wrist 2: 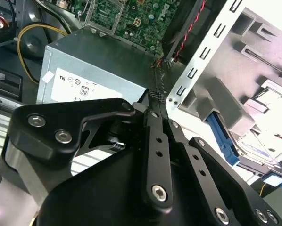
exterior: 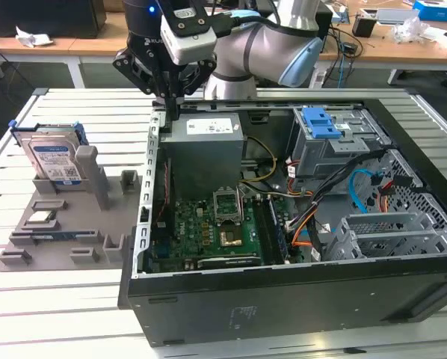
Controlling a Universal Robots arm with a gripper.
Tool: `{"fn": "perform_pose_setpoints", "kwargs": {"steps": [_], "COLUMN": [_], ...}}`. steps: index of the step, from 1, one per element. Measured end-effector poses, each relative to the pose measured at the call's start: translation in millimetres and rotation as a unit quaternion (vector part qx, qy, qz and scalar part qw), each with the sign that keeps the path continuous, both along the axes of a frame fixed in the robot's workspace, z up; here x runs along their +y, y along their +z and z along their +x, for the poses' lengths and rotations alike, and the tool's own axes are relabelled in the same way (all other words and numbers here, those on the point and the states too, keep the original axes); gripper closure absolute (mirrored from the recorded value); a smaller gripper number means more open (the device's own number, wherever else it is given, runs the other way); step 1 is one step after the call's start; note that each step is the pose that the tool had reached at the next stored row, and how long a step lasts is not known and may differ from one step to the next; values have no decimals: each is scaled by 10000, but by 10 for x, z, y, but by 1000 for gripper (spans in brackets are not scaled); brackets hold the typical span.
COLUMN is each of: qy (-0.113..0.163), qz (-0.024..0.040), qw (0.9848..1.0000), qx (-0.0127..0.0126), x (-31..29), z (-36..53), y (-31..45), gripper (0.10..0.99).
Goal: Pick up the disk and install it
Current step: 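Reach for the disk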
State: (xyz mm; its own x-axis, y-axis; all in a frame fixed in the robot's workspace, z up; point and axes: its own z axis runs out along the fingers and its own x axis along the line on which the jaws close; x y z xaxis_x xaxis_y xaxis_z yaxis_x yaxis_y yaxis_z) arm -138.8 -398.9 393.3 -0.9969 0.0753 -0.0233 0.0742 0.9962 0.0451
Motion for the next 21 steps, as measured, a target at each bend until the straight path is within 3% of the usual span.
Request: {"fn": "perform_pose_setpoints", "kwargs": {"steps": [7,15,21], "qy": [0,0,0], "qz": [0,0,0], "qw": [10000,10000,10000], "qx": [0,0,0], "x": [0,0,0], "z": [-112,-302,-378], "y": [0,0,0], "gripper": [980,980,980]}}
